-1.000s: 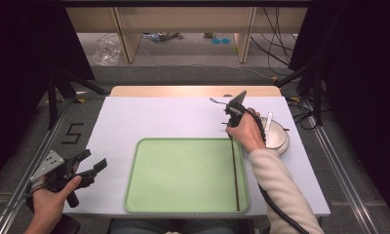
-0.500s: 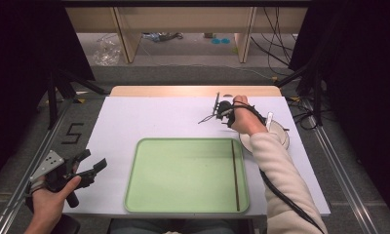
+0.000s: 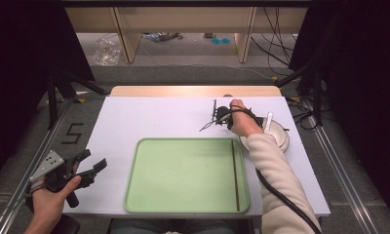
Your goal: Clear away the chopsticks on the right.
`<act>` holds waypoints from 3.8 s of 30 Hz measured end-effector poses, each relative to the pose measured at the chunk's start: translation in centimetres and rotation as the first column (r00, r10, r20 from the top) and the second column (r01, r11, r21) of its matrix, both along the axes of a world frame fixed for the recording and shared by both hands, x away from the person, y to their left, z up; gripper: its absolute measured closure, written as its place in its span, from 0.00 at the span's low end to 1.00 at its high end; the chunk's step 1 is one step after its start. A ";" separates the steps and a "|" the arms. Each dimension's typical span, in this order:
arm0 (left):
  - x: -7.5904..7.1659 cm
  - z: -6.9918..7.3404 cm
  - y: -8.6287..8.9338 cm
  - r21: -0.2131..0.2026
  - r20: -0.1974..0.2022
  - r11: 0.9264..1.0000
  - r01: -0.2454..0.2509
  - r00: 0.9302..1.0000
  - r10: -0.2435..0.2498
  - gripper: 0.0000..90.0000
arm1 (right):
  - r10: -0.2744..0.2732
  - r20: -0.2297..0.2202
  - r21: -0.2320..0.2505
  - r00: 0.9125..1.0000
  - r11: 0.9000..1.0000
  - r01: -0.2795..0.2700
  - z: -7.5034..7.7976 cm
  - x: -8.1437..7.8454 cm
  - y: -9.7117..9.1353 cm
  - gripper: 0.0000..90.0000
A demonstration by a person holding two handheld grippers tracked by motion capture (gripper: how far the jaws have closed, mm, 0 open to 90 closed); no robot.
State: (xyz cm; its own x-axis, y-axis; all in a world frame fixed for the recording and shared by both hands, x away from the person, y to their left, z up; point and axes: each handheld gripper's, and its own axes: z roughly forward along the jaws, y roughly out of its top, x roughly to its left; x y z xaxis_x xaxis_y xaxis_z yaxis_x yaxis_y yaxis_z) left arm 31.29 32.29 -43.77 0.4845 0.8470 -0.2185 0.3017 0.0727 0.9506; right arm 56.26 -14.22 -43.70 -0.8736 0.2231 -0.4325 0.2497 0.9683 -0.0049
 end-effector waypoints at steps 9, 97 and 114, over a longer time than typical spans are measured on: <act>0.0 0.0 0.0 0.000 0.002 1.000 0.002 1.000 -0.002 0.23 | 0.011 -0.003 -0.013 1.000 1.000 -0.011 -0.7 0.4 -0.4 0.95; 0.0 0.0 0.0 -0.003 0.000 1.000 -0.001 1.000 0.001 0.23 | -0.352 0.192 0.798 0.916 0.599 0.063 14.6 -2.3 -2.1 0.98; 0.0 0.0 0.0 -0.004 0.000 1.000 0.000 1.000 0.000 0.23 | -0.505 -0.008 0.867 0.863 0.426 0.258 15.6 -3.0 -2.5 0.98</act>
State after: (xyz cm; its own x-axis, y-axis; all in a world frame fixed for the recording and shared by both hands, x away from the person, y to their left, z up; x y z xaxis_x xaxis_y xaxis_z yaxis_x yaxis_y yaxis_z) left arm 31.30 32.30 -43.82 0.4845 0.8462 -0.2217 0.3019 0.0761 0.9503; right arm 53.29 -16.70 -28.05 -0.5084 0.8610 -0.0146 0.4673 0.2901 0.8351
